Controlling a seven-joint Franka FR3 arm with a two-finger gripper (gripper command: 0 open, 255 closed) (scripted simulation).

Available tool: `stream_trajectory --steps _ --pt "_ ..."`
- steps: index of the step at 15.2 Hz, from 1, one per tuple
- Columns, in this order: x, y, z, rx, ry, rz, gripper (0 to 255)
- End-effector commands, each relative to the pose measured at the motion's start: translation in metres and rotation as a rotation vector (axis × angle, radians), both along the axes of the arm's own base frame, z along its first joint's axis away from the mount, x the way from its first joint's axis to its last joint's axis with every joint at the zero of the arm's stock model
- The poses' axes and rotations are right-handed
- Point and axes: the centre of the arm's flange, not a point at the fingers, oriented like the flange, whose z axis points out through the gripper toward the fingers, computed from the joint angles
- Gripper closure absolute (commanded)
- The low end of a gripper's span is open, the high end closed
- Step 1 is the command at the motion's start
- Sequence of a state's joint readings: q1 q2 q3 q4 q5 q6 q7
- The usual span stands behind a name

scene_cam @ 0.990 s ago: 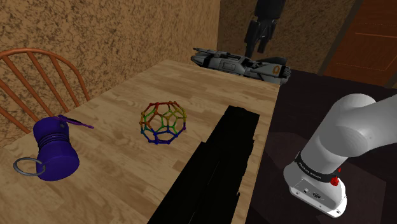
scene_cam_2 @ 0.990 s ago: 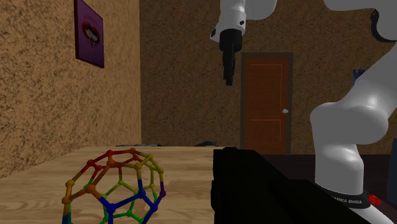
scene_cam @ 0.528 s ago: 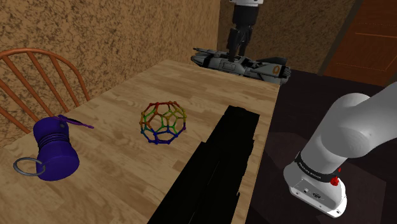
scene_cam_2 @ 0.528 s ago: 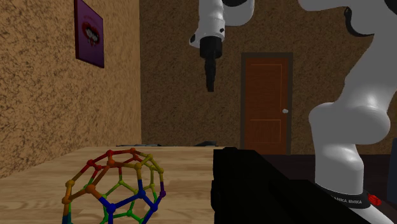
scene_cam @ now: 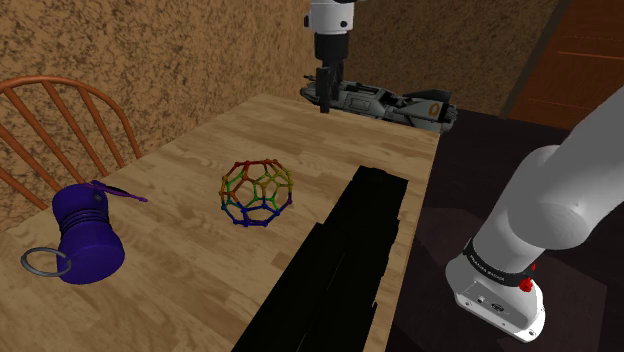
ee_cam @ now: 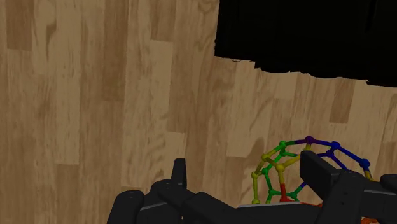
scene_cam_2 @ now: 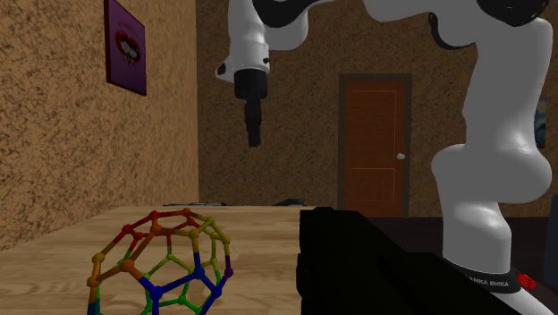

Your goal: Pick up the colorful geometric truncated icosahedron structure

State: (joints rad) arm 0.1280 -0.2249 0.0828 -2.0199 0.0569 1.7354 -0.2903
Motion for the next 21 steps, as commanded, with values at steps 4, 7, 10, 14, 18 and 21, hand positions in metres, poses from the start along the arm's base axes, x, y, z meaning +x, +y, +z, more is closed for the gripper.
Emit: stream_trajectory --steps 4,7,10,14,18,21 --pt "0.047 0.046 -0.03 -0.025 0.032 0.162 0" --pt "0.071 0.077 -0.05 -0.041 0.051 0.258 0" --pt "0.092 0.11 -0.071 -0.056 0.07 0.354 0" --pt "0.114 0.155 -0.101 -0.077 0.095 0.482 0" --pt "0.126 0.193 -0.125 -0.094 0.115 0.586 0" --pt "0.126 0.193 -0.141 -0.094 0.115 0.586 0"
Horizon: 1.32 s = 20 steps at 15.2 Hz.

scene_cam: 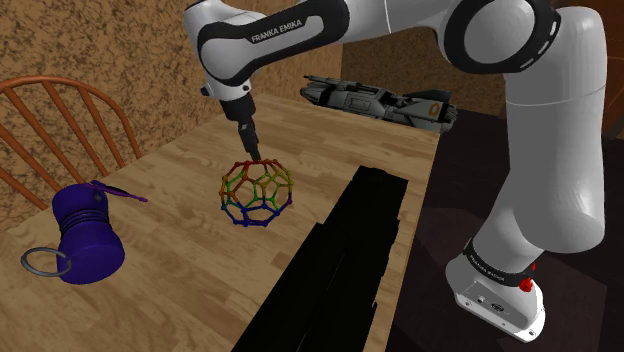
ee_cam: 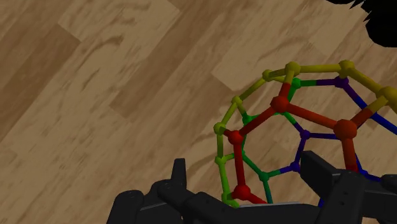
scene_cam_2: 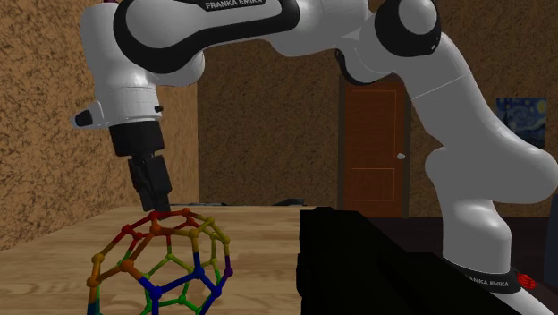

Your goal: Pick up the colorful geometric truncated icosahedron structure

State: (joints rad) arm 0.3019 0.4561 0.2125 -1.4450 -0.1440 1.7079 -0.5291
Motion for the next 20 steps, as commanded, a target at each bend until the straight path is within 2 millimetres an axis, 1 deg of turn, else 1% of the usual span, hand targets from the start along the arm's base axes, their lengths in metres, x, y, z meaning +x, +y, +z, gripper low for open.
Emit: stream_trajectory --steps 1,3,4,6,7,9,10,11,12,13,14,15,16,20 --pt "-0.001 0.005 -0.022 -0.006 0.017 0.006 0" --pt "-0.001 0.005 -0.032 -0.006 0.017 0.006 0" --pt "-0.001 0.005 -0.041 -0.006 0.017 0.006 0" --pt "-0.001 0.005 -0.041 -0.006 0.017 0.006 0" --pt "-0.003 0.006 -0.037 -0.005 0.017 0.006 255" --pt "-0.011 -0.005 -0.042 -0.005 0.018 0.006 255" --pt "-0.016 -0.003 -0.041 -0.005 0.018 0.005 255" --pt "-0.014 -0.006 -0.043 -0.005 0.019 0.006 255" --pt "-0.02 -0.005 -0.044 -0.006 0.018 0.007 255" --pt "-0.027 -0.013 -0.04 -0.005 0.019 0.006 255" --pt "-0.03 -0.012 -0.033 -0.006 0.019 0.007 255" --pt "-0.03 -0.018 -0.035 -0.006 0.019 0.006 255" --pt "-0.001 0.005 -0.041 -0.006 0.017 0.006 255" --pt "-0.001 0.005 -0.019 -0.006 0.017 0.006 255"
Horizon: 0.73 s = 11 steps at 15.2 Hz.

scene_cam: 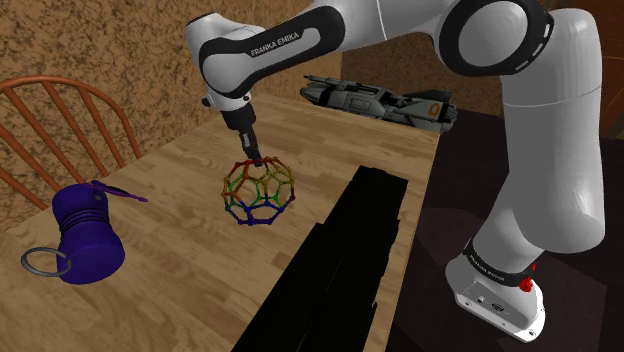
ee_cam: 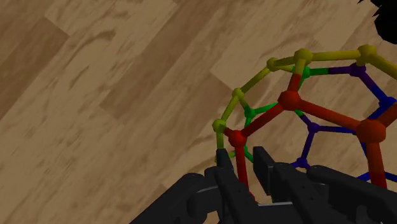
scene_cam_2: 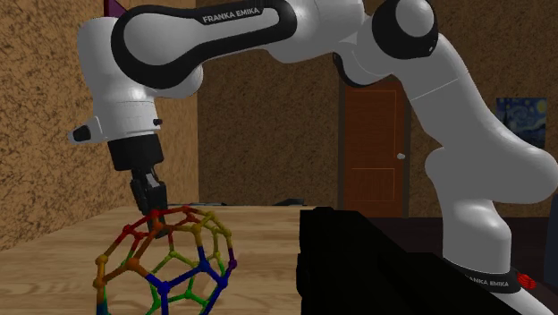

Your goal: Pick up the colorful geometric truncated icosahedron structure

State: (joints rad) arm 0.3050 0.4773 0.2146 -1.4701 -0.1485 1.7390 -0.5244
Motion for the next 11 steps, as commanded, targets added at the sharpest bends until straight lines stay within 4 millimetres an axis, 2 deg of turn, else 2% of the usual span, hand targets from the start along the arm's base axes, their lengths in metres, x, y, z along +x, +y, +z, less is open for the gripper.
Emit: stream_trajectory --steps 1,11 --pt "0.0 0.001 0.009 0.0 0.004 0.0 255" --pt "0.0 0.001 0.062 0.0 0.004 0.0 255"
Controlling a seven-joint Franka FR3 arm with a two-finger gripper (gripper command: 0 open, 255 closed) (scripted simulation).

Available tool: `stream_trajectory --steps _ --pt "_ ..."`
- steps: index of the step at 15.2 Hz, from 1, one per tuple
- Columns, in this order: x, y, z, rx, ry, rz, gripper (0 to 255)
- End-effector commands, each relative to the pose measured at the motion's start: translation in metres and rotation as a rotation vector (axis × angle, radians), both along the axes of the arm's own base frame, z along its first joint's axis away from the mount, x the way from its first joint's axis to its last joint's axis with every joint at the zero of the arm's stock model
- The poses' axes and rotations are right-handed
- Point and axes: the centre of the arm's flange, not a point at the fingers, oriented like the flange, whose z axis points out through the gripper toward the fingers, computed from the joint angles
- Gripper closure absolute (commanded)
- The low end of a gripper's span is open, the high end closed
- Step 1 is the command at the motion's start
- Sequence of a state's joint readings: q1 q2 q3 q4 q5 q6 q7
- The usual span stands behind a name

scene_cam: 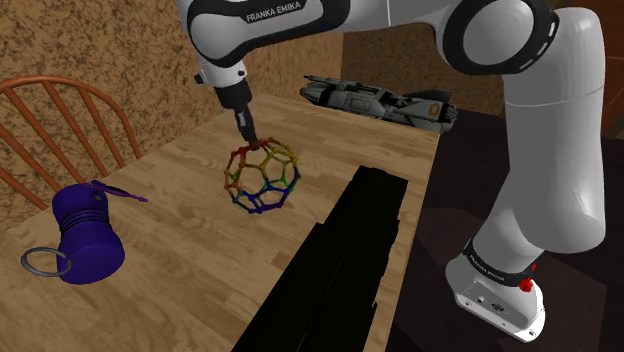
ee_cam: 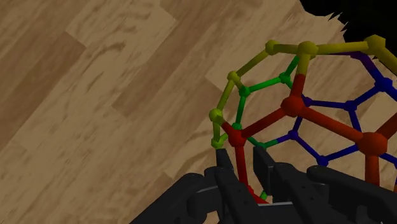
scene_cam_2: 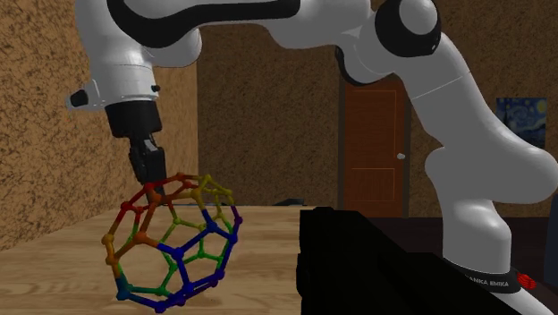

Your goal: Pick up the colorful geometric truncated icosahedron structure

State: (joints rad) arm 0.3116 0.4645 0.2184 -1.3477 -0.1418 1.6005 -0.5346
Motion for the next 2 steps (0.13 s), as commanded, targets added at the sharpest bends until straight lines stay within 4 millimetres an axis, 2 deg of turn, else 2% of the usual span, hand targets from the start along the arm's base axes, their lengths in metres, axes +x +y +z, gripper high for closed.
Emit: stream_trajectory --steps 1,2 --pt "-0.0006 -0.0005 0.0075 0.0 -0.001 0.0 255" --pt "-0.0006 -0.0005 0.0075 0.0 -0.001 0.0 255"
